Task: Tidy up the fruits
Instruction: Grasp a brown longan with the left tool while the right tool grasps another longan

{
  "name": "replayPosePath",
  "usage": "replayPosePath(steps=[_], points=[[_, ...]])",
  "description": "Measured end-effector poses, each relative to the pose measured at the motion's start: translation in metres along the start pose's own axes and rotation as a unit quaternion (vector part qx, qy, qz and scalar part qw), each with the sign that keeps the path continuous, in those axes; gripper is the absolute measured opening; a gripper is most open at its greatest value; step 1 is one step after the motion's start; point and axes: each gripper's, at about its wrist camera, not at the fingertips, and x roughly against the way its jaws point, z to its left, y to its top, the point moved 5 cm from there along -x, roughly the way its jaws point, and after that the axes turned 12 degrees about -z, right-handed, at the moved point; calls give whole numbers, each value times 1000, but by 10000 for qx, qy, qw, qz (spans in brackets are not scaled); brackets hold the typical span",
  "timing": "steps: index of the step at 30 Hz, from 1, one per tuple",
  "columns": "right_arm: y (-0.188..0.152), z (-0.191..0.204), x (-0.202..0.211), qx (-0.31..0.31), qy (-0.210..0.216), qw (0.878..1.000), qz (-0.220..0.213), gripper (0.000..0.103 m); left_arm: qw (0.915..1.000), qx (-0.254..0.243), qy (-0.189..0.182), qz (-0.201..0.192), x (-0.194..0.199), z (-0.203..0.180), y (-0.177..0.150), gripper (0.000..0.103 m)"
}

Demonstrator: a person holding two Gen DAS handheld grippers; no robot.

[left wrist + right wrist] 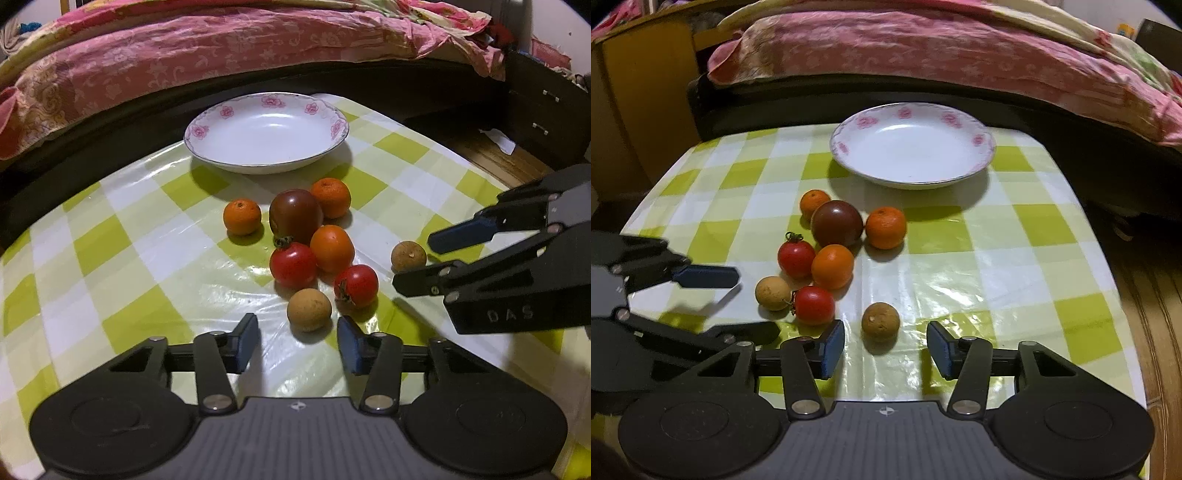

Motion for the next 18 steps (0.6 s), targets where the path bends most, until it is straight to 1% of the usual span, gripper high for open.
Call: replayPosePath(steps=[3, 6, 9, 10, 11, 13, 18], points=[[-2, 1, -6, 34, 113, 9999, 77, 36, 10000, -23, -46, -39, -3, 0, 3, 50], [-2, 0, -10, 74, 150, 9998, 69, 34, 9999, -96, -91, -60, -5, -1, 4, 46], [0, -1, -10, 73, 174, 9998, 49, 29, 9998, -140, -129, -59, -5, -4, 4, 42], [0, -2, -11, 56, 166, 9998, 46, 24, 9998, -135, -139, -50, -5, -4, 5, 39], [0, -3, -11, 37, 163, 9999, 32, 22, 9998, -147, -147, -41, -5, -5, 5, 39], [0, -3, -11, 30, 167, 9999, 8, 22, 9997, -174, -179, -16, -5, -7, 6, 33], [1, -3, -10, 88, 165, 9998, -5, 21, 9996, -166, -227, 74, -6, -7, 7, 33]])
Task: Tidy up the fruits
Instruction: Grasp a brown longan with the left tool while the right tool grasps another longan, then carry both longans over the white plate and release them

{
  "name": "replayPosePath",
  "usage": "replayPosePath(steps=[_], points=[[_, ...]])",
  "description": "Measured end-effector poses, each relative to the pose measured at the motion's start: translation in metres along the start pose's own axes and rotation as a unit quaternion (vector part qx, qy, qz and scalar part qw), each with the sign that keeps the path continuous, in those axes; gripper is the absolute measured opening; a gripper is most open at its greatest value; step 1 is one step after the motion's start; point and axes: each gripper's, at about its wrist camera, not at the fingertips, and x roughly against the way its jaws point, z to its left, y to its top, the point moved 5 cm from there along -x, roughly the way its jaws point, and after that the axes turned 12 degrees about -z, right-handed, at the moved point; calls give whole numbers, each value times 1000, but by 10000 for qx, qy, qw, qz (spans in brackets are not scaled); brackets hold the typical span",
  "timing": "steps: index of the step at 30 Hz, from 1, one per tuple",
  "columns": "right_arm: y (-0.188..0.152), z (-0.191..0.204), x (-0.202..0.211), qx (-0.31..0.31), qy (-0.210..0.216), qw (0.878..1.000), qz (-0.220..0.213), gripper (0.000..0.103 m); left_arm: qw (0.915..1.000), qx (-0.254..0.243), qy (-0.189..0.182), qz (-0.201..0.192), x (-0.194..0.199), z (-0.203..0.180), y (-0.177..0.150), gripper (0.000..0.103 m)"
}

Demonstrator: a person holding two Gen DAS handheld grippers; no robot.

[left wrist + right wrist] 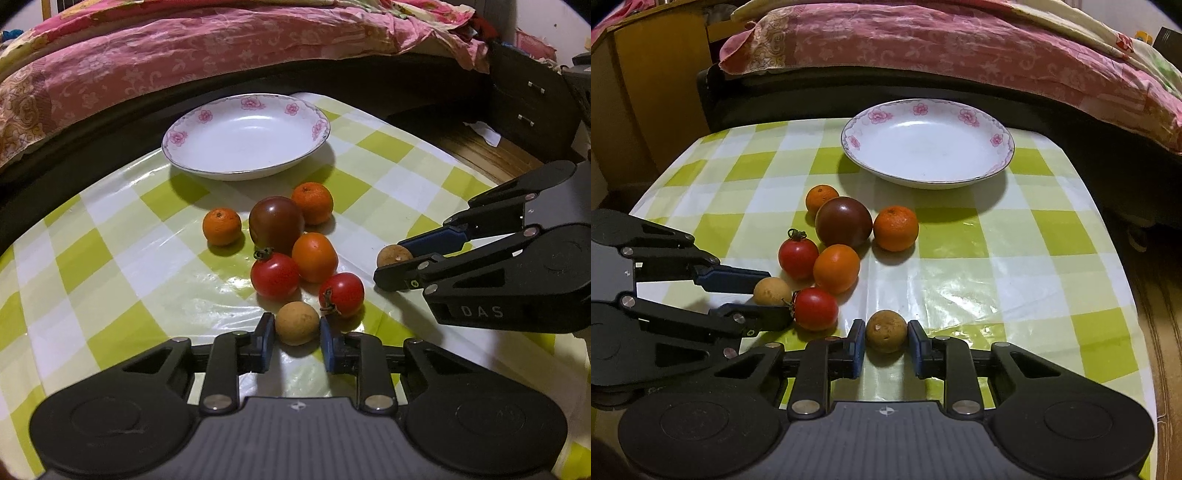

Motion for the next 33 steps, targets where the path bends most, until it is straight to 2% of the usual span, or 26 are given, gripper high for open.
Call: replayPosePath(steps=[6, 14, 25, 33], points=[[4, -2, 2, -132, 40, 9999, -33, 21, 9999, 47, -95, 82, 0, 1, 2, 33], [17, -5, 9, -343, 86, 9991, -214, 21, 9997, 132, -190, -58, 8, 1, 15, 33], [31, -6, 8, -461, 119, 9982, -354, 21, 9993, 254, -149, -219, 13, 9, 27, 33], [49, -9, 6, -489, 114, 9971, -569, 21, 9985, 300, -50, -462, 8, 20, 49, 33]])
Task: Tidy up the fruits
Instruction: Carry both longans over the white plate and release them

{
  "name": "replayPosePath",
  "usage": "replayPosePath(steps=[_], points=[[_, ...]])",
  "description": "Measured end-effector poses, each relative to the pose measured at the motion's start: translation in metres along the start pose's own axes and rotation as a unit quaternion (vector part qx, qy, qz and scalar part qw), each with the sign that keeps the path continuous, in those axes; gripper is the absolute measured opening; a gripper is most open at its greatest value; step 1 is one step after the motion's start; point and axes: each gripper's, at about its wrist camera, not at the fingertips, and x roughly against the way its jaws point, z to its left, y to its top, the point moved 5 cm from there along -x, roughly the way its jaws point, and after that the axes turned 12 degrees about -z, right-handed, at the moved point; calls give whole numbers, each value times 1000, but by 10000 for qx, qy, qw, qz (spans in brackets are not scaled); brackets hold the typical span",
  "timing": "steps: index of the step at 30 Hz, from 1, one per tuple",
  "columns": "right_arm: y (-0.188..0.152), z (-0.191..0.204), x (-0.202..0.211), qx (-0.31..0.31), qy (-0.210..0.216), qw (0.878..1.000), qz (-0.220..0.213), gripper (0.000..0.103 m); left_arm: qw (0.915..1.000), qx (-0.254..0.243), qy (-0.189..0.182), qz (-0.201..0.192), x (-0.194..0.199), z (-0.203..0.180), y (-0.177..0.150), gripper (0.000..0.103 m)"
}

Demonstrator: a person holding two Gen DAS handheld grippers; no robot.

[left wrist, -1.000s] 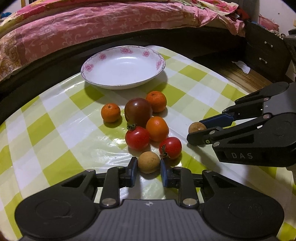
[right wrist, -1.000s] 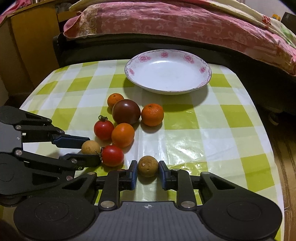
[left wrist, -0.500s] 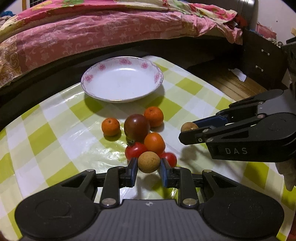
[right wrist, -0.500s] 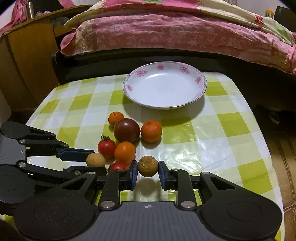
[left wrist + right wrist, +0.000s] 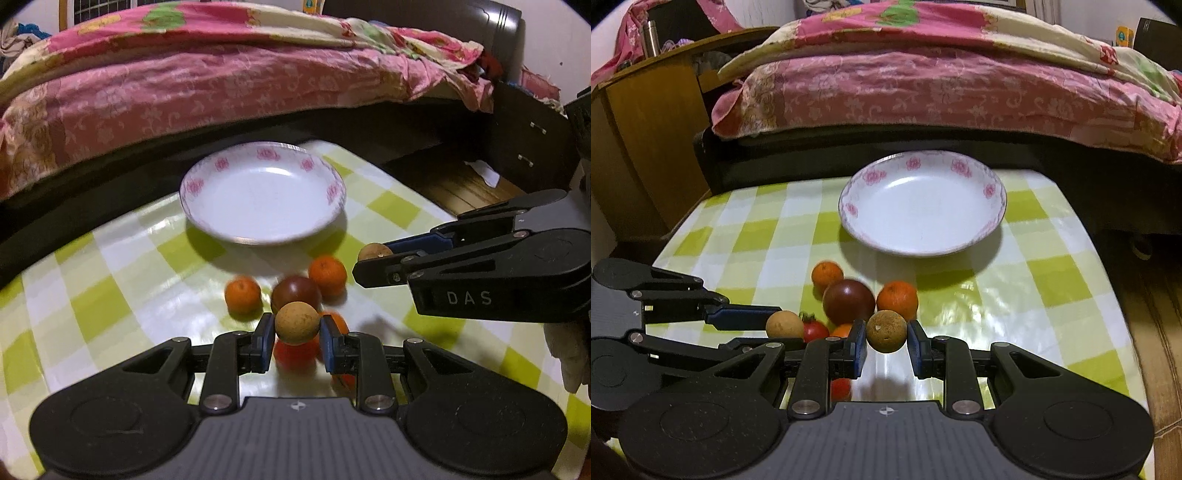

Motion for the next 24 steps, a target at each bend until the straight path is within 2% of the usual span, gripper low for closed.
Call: replayPosePath(steps=[6, 10, 24], points=[[22, -7, -13, 1, -84, 9997, -207, 21, 9995, -41, 111, -295, -16, 11, 32, 33], [36, -13, -25, 41, -133, 9994, -303, 21, 9992, -65, 189, -359, -32, 19, 43, 33], [42, -34, -66, 165, -232, 9995, -165, 21, 9991, -170, 330, -182, -73, 31, 39, 33]])
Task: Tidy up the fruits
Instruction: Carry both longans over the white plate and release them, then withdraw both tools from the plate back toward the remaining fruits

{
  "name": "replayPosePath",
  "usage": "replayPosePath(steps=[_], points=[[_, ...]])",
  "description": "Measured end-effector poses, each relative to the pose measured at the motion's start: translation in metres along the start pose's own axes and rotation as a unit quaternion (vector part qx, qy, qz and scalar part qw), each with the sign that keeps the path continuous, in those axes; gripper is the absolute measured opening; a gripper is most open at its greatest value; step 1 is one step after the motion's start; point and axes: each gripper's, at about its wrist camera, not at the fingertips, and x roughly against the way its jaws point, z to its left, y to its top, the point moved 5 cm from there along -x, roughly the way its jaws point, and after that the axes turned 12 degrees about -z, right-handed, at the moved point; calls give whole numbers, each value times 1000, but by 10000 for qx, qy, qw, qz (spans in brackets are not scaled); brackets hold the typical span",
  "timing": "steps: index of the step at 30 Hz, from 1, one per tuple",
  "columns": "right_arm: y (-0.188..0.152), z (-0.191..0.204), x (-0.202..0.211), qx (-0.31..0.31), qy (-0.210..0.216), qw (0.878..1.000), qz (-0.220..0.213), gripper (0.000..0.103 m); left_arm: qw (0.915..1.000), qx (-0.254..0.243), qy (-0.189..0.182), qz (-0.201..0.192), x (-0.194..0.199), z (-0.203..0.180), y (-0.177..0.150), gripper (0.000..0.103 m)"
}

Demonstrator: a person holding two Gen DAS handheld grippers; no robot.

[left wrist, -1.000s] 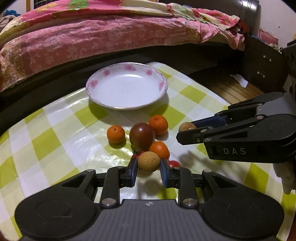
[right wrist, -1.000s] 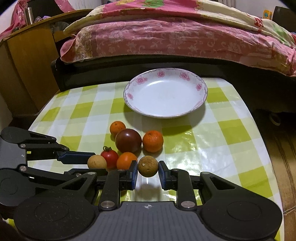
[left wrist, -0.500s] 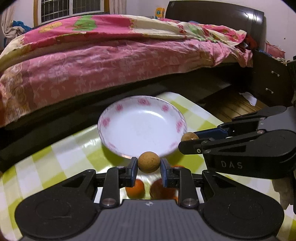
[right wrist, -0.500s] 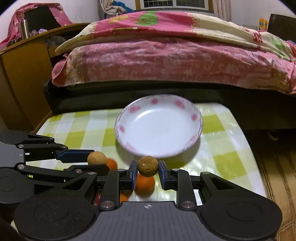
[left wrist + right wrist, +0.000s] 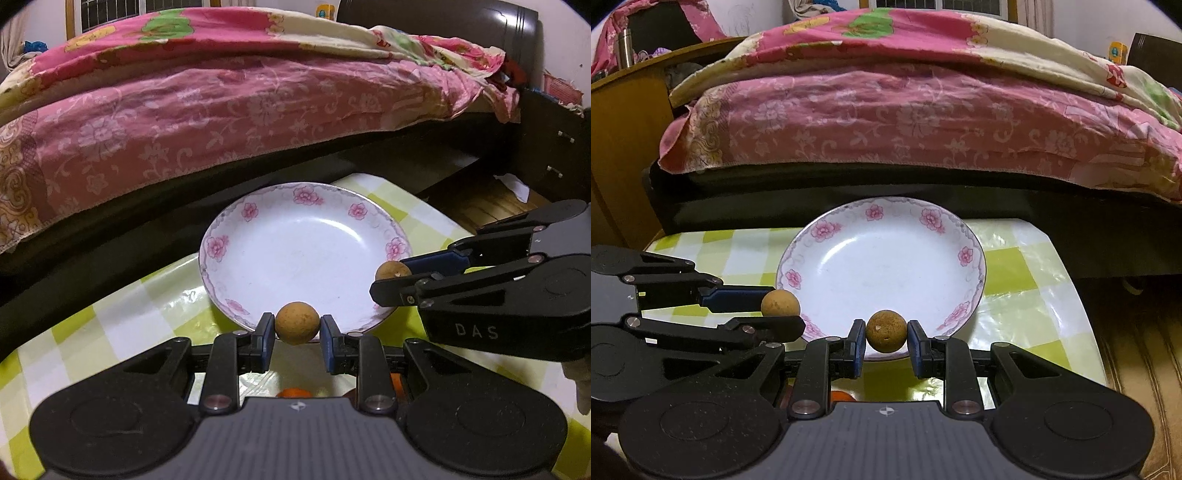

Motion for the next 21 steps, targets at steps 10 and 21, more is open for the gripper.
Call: replayPosePath(steps=[10, 21], points=[[-3, 2, -9, 6, 68, 9999, 101, 22, 10000, 3, 13, 1, -6, 1, -1, 34], [-1, -2, -8, -30, 35, 10000, 32, 26, 10000, 34, 15, -17, -4, 0, 2, 36]])
